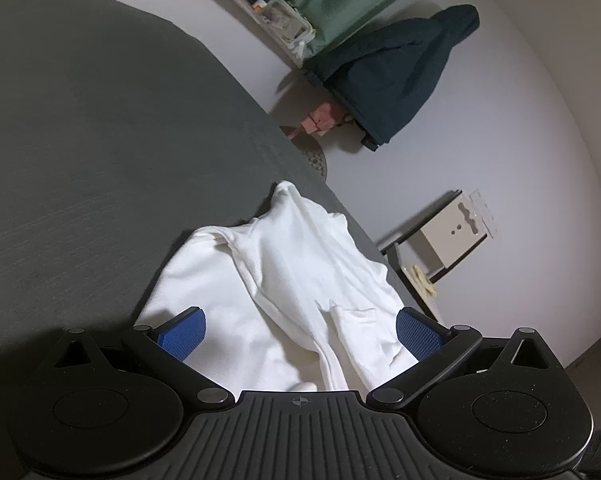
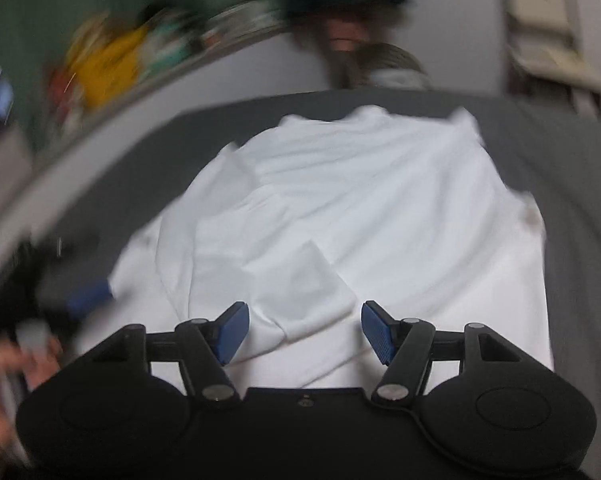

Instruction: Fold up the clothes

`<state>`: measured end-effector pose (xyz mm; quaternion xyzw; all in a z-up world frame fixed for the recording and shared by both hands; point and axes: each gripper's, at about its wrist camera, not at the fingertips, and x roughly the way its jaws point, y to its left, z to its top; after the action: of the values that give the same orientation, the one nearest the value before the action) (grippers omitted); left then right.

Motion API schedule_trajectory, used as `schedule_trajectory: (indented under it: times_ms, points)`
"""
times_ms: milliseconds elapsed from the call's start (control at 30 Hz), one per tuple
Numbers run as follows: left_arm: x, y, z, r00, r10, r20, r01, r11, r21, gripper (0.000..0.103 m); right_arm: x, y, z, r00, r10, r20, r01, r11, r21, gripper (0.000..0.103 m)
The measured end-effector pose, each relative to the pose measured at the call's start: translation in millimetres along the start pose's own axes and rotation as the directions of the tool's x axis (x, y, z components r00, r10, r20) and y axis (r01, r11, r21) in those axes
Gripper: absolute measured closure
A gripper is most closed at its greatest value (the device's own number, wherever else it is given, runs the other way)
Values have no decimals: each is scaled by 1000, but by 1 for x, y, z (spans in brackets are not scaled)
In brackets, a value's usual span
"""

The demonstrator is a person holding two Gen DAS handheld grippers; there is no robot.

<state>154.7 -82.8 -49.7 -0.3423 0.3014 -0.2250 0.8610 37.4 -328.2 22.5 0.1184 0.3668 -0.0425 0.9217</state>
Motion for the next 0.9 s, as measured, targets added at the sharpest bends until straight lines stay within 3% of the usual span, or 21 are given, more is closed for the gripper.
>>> schedule_trajectory:
  times_ms: [100,167,300,433,667,900]
  points:
    - [-1,-1,0,1000,2,-5,-2,1000,16,0,28,18,-2,996,-46,-80,32,986,-166,40]
    - [-1,-3,0,1000,4,-9,-3,1000,31,0,37,24,-13,989,-67,-129,39,978,-206,40]
    - [-2,-6,1,1000,-8,-13,9,999,48,0,18,29,-35,984,-92,-153,51,967,-250,38]
    - [-5,-7,1,1000,-17,-12,18,999,48,0,-8,29,-42,984,-99,-145,63,969,-238,38]
    - [-8,-5,1,1000,-21,-15,21,999,25,0,28,19,-19,992,-101,-70,83,970,-228,29]
    - [-5,-12,1,998,-49,-41,52,996,66,0,6,-15,-8,994,-106,-15,102,982,-159,27]
